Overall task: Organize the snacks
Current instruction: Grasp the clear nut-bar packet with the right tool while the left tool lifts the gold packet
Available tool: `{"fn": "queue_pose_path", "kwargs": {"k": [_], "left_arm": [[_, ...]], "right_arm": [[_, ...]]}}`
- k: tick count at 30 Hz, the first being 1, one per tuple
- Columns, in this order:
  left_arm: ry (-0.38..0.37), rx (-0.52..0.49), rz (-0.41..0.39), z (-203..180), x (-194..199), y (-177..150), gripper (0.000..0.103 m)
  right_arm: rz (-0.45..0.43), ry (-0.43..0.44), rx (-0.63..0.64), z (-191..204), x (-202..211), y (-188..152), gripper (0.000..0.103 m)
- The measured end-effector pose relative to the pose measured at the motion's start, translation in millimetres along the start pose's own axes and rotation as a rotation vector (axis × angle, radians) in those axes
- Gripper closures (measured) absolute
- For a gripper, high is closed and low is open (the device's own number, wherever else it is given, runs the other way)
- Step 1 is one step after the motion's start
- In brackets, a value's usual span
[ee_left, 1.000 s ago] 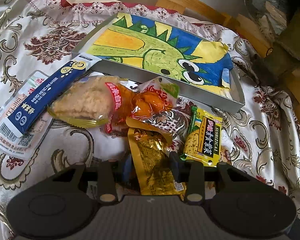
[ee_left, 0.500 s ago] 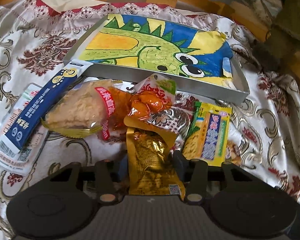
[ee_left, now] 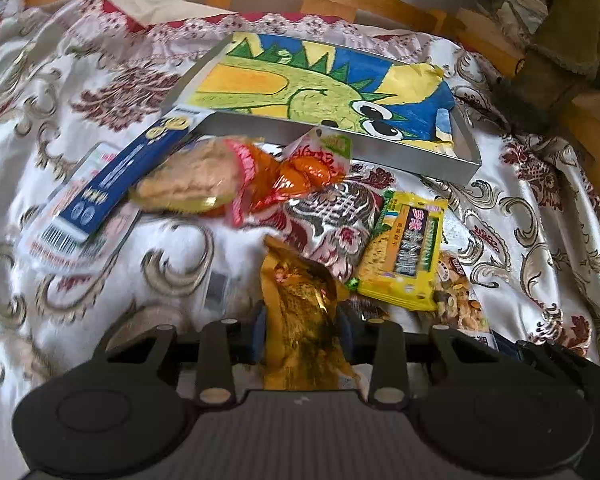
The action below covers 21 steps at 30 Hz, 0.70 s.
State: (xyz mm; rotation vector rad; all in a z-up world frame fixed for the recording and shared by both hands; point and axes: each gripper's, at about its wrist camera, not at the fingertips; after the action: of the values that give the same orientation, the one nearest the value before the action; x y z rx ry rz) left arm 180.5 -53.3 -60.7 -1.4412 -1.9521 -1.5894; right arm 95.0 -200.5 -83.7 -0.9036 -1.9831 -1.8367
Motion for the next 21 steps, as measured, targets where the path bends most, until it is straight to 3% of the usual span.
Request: {"fn": "queue_pose_path", "kwargs": {"k": [9,21], "left_arm": [[-0.049,0.1,-0.042,5,24,-16,0.076],[-0.085,0.137,-0.102,11,33,-29,0.077]], "right_arm": [[-0.024,-0.029,0.077,4,25,-8,0.063],[-0.108,-0.081,0.118,2,39,-14,0.063]]}}
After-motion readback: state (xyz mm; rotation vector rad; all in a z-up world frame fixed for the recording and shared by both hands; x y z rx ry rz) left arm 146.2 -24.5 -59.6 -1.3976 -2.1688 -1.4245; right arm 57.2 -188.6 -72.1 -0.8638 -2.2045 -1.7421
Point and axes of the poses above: each gripper's, at about its wrist camera, not at the fingertips, and x roughly against the way its jaws point, z to its left, y to its top, and after that the axes turned 11 degrees about -y, right-handed
